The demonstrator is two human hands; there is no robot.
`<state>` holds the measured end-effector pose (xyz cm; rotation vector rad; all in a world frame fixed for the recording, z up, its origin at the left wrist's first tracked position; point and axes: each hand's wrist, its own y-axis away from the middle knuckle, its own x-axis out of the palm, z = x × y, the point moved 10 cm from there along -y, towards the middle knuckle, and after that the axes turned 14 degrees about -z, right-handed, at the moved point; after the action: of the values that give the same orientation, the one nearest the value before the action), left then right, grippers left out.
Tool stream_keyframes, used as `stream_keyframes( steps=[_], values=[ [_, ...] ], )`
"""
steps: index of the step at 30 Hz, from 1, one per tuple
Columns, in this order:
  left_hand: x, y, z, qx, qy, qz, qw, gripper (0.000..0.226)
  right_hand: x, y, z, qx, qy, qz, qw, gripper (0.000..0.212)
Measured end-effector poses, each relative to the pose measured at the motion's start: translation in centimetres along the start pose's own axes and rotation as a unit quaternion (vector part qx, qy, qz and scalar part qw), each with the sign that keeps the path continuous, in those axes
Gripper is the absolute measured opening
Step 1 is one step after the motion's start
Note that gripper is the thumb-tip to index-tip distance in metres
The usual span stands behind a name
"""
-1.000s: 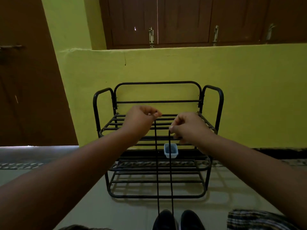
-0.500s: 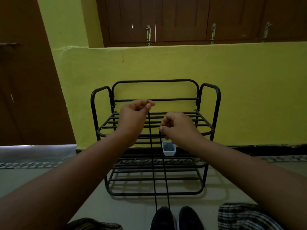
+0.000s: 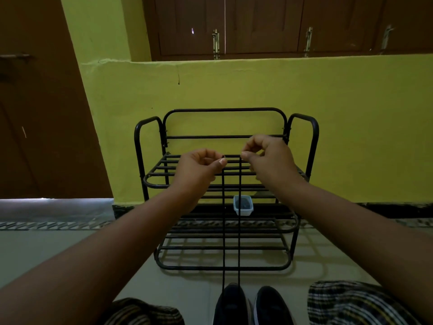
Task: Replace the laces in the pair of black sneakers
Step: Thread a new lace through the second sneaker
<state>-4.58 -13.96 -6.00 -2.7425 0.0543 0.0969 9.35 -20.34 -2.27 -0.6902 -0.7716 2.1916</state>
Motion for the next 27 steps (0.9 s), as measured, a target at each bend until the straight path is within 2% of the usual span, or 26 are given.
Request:
stream_keyframes(
  steps=[3,7,11,15,17,19,23,27],
  values=[
    [0.3,0.1,0.4,-0.02,0.017,0.017,1.0,0.002,0.1,-0.2,1.1,-0.027,-0.002,-0.001,1.0,0.01],
    [1.7,0.6,1.5,-0.085,0.068,0.082,0.991,0.005,1.6,0.8,0.7,-0.017,-0.017,0.057,0.998,0.007],
    [1.6,0.9,2.1,-0.126,0.109,0.096,0.981,0.004,1.9,1.1,0.8,-0.006,-0.05,0.091,0.995,0.006],
    [1.1,0.7,1.2,-0.077,0.112,0.102,0.985,0.017,2.4,2.1,-0.9,0.123,-0.153,0.145,0.97,0.006],
    [1.0,0.8,0.6,-0.039,0.091,0.111,0.989,0.022,2.7,2.7,-1.9,0.179,-0.179,0.174,0.952,0.001],
    [1.2,1.0,0.3,-0.031,0.084,0.126,0.988,0.024,3.0,3.3,-2.6,0.217,-0.195,0.202,0.935,0.006],
    [1.6,1.5,1.0,-0.065,0.079,0.164,0.981,0.025,3.4,4.2,-2.8,0.235,-0.216,0.251,0.914,0.008],
    [2.0,1.8,1.7,-0.095,0.088,0.17,0.977,0.022,3.1,4.0,-2.6,0.231,-0.218,0.244,0.916,0.004]
  ],
)
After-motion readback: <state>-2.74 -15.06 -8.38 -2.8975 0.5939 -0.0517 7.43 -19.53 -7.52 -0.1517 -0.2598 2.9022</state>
